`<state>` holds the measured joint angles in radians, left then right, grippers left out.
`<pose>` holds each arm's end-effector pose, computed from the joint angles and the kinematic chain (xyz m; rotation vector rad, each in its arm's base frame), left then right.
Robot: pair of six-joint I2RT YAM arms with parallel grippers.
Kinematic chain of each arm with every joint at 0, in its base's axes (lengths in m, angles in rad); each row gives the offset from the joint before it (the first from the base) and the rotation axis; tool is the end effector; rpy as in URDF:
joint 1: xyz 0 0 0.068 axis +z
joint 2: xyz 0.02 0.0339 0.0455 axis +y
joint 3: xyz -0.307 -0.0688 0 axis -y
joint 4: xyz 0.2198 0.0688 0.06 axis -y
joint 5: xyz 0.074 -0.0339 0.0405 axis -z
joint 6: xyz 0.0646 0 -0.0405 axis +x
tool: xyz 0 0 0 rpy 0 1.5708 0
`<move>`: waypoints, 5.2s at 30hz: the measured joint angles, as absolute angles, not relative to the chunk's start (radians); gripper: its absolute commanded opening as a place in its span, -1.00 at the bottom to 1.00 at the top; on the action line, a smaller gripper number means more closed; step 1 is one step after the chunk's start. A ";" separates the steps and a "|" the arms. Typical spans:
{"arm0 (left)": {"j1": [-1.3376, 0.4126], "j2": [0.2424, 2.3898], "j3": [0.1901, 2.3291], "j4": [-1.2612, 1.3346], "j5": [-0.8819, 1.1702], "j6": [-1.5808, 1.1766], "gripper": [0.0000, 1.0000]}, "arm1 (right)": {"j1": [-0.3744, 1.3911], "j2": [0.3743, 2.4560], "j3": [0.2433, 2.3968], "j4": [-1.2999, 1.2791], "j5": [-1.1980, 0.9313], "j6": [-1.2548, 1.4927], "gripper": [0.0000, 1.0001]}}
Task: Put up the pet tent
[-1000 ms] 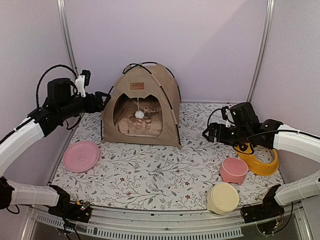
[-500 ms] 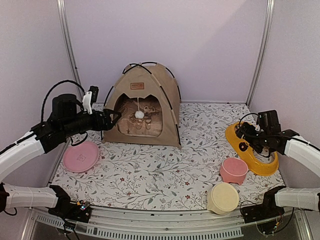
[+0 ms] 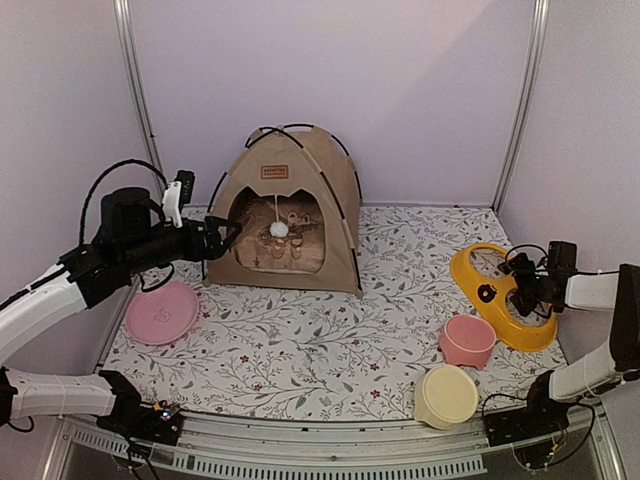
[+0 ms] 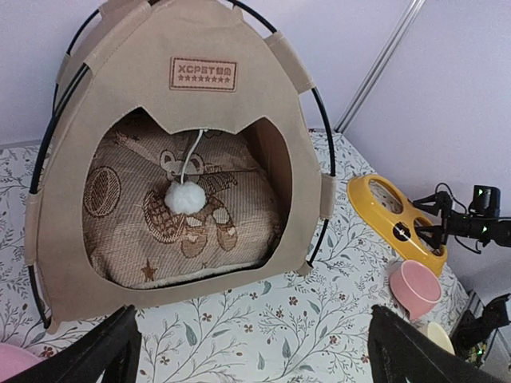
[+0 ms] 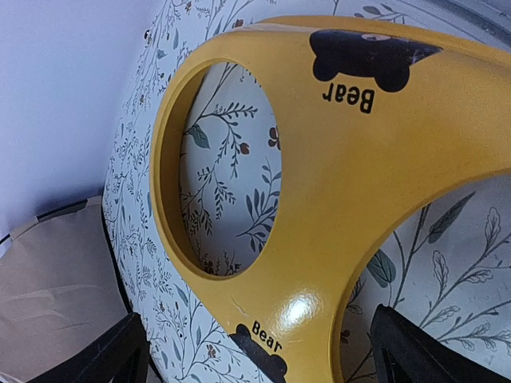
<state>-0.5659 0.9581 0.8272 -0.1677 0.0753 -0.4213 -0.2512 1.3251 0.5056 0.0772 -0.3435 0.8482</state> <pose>0.1675 -0.1121 0.3547 0.1937 1.9280 -0.7420 0.2365 -0.0382 0.2005 1.0774 2.1024 0.6951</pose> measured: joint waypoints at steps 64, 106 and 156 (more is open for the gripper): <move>-0.583 0.967 0.862 -0.177 -0.011 -0.485 0.99 | 0.633 1.243 0.759 0.089 -0.609 0.934 -0.87; -0.587 0.955 0.860 -0.201 -0.047 -0.502 0.99 | 0.608 2.012 0.924 0.537 -0.668 1.064 0.52; -0.560 1.052 0.641 -0.055 0.023 -0.656 0.99 | 0.830 0.829 0.593 -0.753 -0.061 0.963 0.98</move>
<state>-0.5602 1.0515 0.6407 -0.0547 0.0227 -0.6559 0.8299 0.8288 0.5930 -0.7528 -0.0612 0.9627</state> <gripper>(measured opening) 0.995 0.989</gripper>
